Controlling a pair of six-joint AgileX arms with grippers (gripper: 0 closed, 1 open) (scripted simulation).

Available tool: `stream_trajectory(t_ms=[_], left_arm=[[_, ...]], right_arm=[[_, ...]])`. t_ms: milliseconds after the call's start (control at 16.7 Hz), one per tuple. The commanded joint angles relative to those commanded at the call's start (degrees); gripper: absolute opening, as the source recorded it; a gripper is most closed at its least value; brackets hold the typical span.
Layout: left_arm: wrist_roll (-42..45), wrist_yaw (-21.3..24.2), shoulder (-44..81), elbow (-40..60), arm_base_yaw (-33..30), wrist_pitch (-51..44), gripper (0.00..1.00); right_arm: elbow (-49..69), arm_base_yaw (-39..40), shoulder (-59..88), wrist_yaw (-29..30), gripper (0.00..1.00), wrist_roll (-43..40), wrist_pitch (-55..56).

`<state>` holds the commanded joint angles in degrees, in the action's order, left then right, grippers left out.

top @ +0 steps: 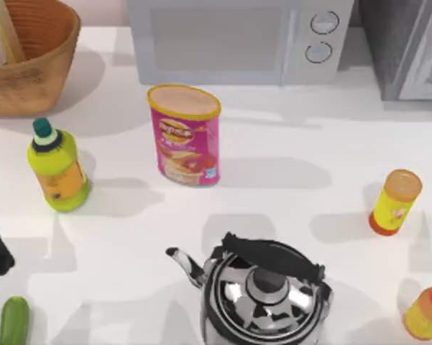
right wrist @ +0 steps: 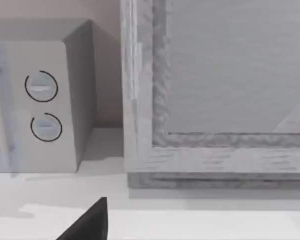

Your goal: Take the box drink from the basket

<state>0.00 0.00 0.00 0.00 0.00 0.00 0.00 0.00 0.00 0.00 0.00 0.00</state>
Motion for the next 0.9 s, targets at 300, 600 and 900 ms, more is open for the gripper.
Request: stream_trajectory(t_ms=[300,600,900], left_arm=[[-0.26,0.22,3.46,0.9,0.26,1.3,1.0],[-0.52,1.39,19.32,7.28,1.28,9.47,1.0],[-0.24,3.26,43.06,18.6,2.75,23.55,1.0]], right_arm=[[0.0,0.0,0.0,0.0,1.0,0.0,0.0],[0.0,0.0,0.0,0.0,1.0,0.0,0.0],[0.0,0.0,0.0,0.0,1.0,0.0,0.0]])
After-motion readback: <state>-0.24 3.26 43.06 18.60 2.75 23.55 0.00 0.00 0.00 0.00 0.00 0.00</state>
